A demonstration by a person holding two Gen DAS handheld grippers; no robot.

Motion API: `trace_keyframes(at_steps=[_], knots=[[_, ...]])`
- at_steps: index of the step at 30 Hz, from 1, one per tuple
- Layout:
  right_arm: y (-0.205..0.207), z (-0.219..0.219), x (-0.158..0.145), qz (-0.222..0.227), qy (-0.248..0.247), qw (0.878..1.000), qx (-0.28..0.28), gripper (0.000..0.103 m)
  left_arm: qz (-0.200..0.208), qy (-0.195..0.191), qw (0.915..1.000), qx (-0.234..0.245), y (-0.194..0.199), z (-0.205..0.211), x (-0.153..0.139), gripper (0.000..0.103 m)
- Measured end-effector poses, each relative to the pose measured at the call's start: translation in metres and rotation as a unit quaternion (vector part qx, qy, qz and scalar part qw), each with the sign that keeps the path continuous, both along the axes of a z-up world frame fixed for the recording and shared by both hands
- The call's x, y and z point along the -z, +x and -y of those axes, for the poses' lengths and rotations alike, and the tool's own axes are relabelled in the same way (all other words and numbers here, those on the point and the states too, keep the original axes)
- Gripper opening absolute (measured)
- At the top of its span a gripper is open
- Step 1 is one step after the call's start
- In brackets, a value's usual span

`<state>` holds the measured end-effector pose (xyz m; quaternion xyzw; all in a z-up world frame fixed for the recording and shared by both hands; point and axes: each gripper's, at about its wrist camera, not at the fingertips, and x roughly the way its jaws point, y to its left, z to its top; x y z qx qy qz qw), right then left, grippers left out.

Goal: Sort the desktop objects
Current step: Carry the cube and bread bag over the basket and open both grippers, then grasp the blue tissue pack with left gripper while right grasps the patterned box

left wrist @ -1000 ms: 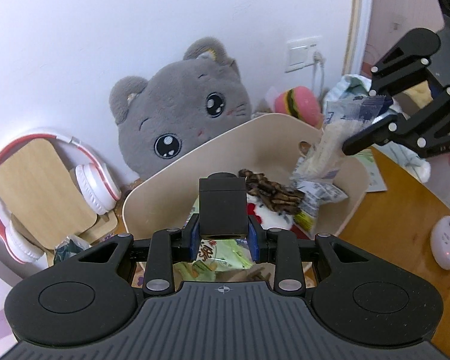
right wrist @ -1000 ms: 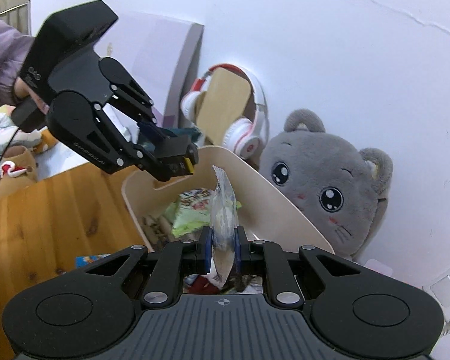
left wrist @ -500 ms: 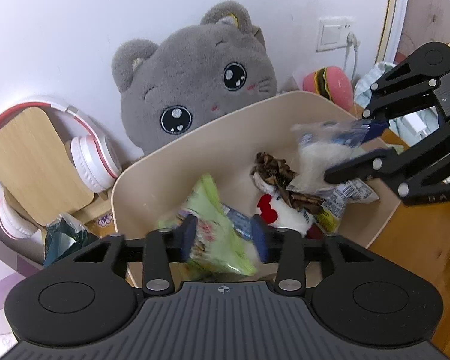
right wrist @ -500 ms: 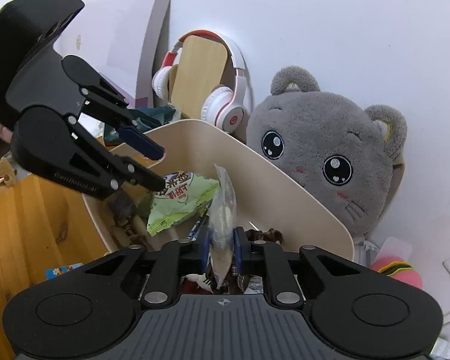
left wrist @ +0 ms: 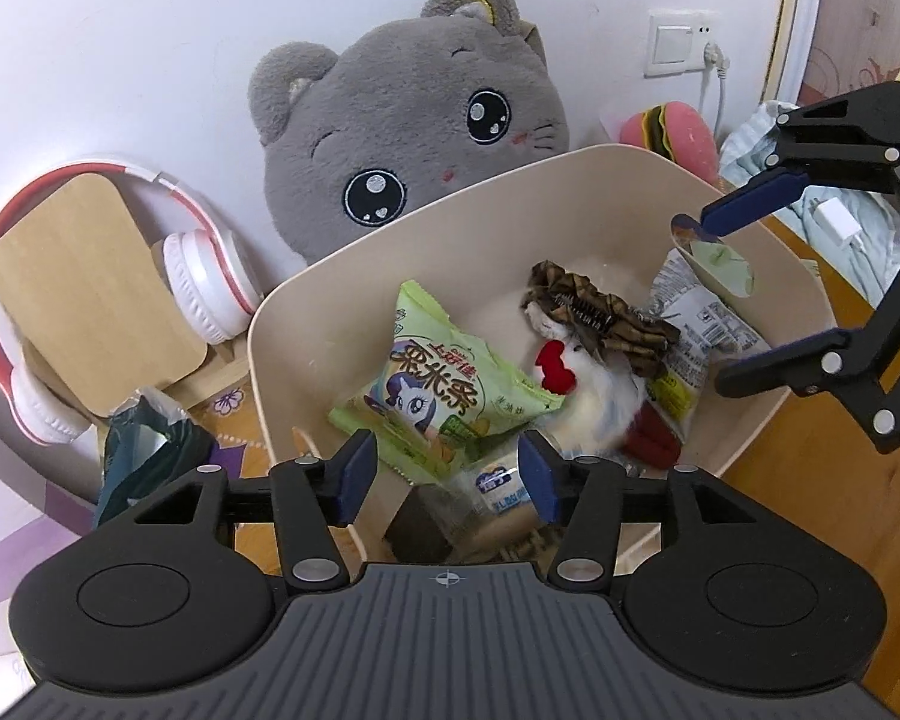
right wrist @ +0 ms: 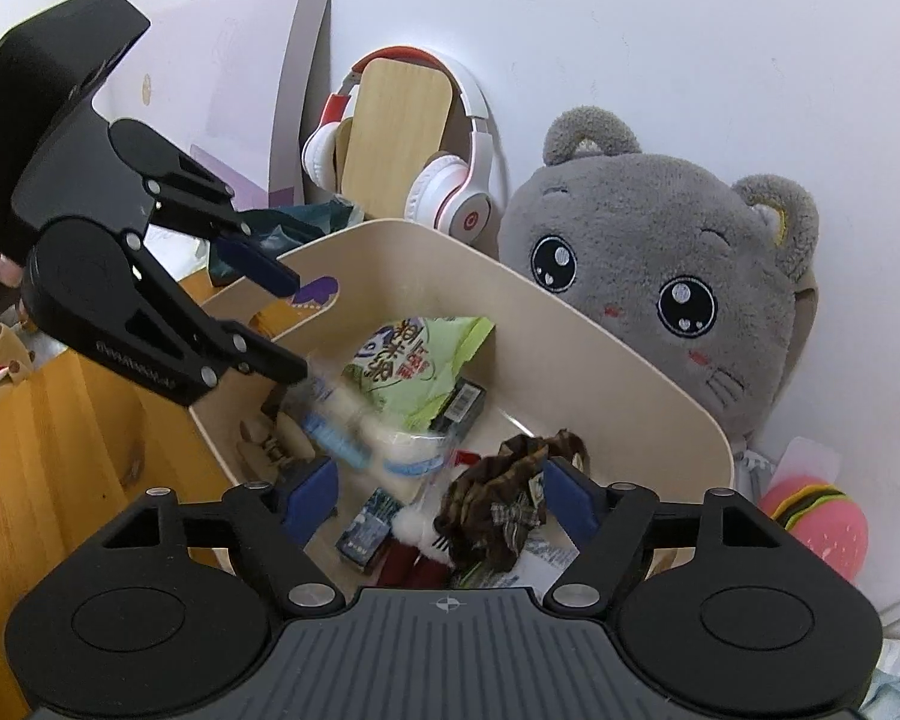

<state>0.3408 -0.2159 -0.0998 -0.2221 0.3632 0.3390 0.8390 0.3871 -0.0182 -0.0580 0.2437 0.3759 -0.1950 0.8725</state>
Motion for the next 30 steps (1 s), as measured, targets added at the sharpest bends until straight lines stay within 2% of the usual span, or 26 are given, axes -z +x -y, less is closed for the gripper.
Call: trace_keyframes(at_steps=[3,10,18,25,30], knots=[[-0.006,0.002,0.0,0.001,0.002,1.0,0.001,0.092,0.003,-0.002,1.0,0.004,-0.008,-0.005,-0.003,0.055],[-0.028,0.008,-0.005,0.006,0.018,1.0,-0.001,0.101,0.006,-0.007,0.9998,0.015,-0.031,-0.017,-0.009,0.059],[-0.057,0.008,-0.001,-0.001,0.024,1.0,-0.016,0.103,-0.001,0.002,0.9998,0.019,-0.055,-0.027,-0.003,0.061],[-0.08,0.008,0.014,-0.029,0.029,0.999,-0.022,0.103,-0.01,0.0,0.9998,0.02,-0.074,-0.036,0.004,0.062],[-0.1,0.003,0.031,-0.052,0.023,0.997,-0.047,0.103,-0.034,0.001,0.9993,0.017,-0.086,-0.038,0.017,0.062]])
